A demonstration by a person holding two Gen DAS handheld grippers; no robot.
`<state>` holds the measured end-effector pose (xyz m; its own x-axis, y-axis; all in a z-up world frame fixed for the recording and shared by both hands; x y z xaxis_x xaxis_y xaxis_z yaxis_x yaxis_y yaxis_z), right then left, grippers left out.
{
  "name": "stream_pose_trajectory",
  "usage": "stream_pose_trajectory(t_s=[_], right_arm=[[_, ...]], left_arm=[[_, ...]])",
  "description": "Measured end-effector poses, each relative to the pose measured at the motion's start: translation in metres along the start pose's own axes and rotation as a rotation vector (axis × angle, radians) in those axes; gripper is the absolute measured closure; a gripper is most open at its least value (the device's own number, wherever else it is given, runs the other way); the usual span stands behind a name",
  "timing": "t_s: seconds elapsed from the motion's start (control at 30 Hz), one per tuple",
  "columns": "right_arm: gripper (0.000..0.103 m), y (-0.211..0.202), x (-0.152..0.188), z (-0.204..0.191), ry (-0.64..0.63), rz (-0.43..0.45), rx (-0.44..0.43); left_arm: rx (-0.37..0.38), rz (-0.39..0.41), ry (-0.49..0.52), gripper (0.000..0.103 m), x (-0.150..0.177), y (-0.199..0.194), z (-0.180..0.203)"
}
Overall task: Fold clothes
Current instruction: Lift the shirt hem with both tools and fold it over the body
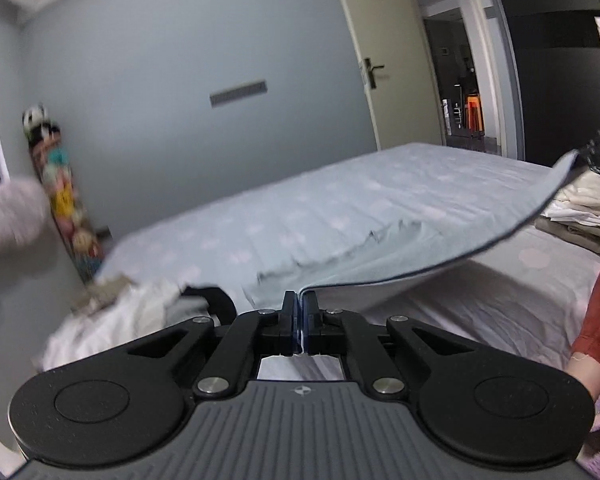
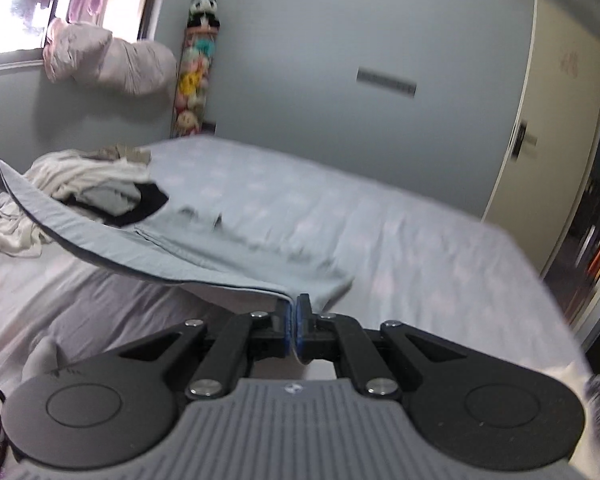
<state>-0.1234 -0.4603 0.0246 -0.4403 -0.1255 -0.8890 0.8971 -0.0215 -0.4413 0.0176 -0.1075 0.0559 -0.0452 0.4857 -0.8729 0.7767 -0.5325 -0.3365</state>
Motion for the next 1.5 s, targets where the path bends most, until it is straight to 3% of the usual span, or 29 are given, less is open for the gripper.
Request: stream_pose_trajectory(t_s=[0.33,0.47,0.67,0.93,1.5], right_arm=[[0.1,-0.066,-0.027,-0.012,-0.07,0.036,0.01],[0.1,-0.104,-0.027,-0.023,-0.089,0.055,0.018],[0.1,-0.134,-0.033,-0.035,-0.109,0.084,0.024],[0.1,-0.079,-0.008,-0.021,-0.056,-0.029,-0.037],[0.1,0.106,0.0,0.054,-0.032,-0.239,-0.09]], left_arm=[[0.042,0.069,0.143,0.102,-0.033,-0.058,0.005],[0.059,0.106,0.137,0.102,-0.04,-0.089,0.003],[0.055,0.114,0.162,0.102,-0.046,-0.09,0.006],[0.103,-0.026,0.15,0.102,-0.009,-0.031,0.017],[0.115,-0.197,0.286,0.102,0.004,0.144,0.029]])
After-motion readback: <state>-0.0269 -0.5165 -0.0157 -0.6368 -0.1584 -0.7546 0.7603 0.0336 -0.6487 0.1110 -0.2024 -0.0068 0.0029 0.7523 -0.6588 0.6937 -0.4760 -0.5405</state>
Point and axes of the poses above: each gripper's, at about its wrist camera, not at the fingertips, and y roughly the way its jaws point, z to its right, x to its underside, the point moved 9 cm from there along y, roughly the way its jaws point, and after that the axes turned 12 degrees about -x, right-handed, at the moved point
